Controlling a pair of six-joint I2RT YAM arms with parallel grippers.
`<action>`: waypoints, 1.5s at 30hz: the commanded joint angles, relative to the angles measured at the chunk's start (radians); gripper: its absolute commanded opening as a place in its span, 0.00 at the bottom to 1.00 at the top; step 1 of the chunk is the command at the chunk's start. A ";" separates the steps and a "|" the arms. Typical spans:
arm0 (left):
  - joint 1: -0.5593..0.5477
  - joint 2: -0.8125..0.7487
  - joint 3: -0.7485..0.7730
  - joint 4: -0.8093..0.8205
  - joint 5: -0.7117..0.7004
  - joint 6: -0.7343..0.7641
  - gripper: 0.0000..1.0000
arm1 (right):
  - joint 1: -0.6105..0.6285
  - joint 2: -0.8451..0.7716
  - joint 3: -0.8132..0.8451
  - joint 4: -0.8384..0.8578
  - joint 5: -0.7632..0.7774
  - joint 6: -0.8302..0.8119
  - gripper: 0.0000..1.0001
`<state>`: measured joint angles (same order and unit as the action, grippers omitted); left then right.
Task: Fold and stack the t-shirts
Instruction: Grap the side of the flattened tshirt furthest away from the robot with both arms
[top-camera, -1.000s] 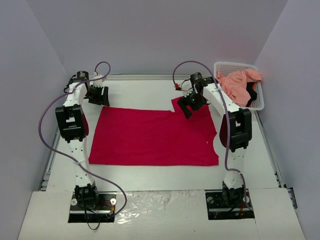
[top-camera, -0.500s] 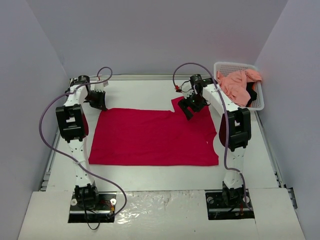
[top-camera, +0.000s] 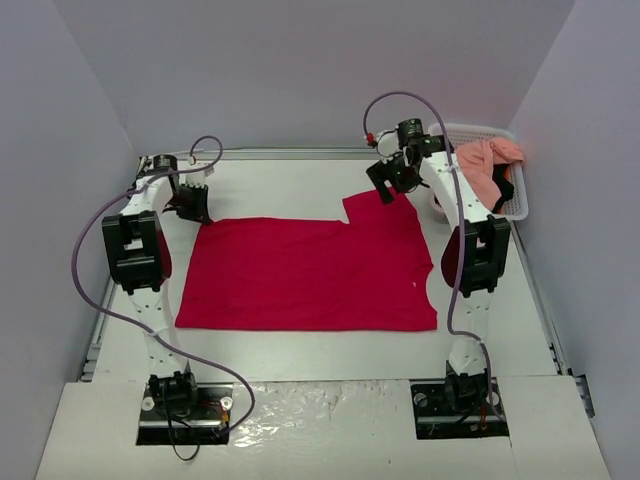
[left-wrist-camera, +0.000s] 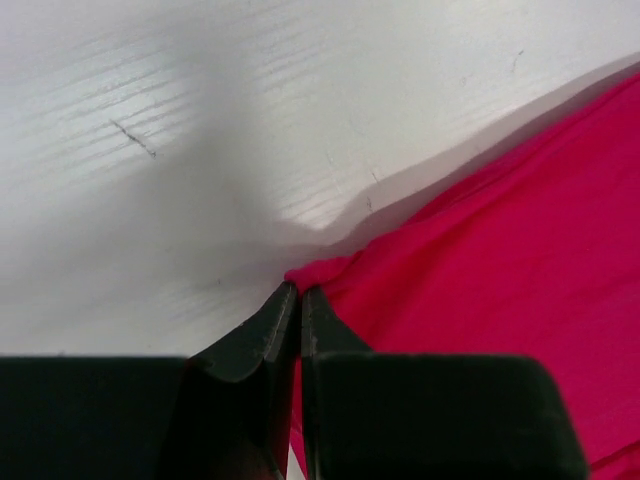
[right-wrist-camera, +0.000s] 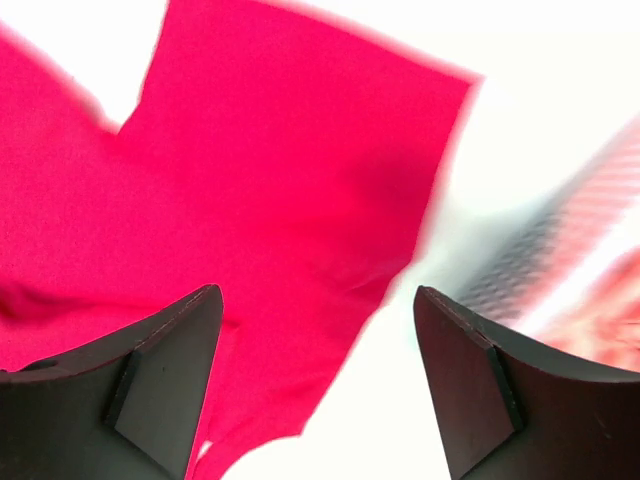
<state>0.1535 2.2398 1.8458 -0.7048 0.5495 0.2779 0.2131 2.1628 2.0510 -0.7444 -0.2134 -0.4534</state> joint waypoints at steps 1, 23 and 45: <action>-0.002 -0.170 -0.048 0.128 -0.017 -0.051 0.02 | -0.040 0.069 0.130 0.063 0.071 0.094 0.73; -0.100 -0.345 -0.198 0.186 -0.155 -0.022 0.02 | -0.138 0.506 0.601 0.163 -0.029 0.286 0.91; -0.109 -0.353 -0.232 0.203 -0.146 -0.026 0.03 | -0.123 0.585 0.557 0.154 -0.087 0.328 0.66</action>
<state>0.0513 1.9419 1.6073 -0.5125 0.3988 0.2424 0.0868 2.7468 2.6228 -0.5777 -0.2436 -0.1505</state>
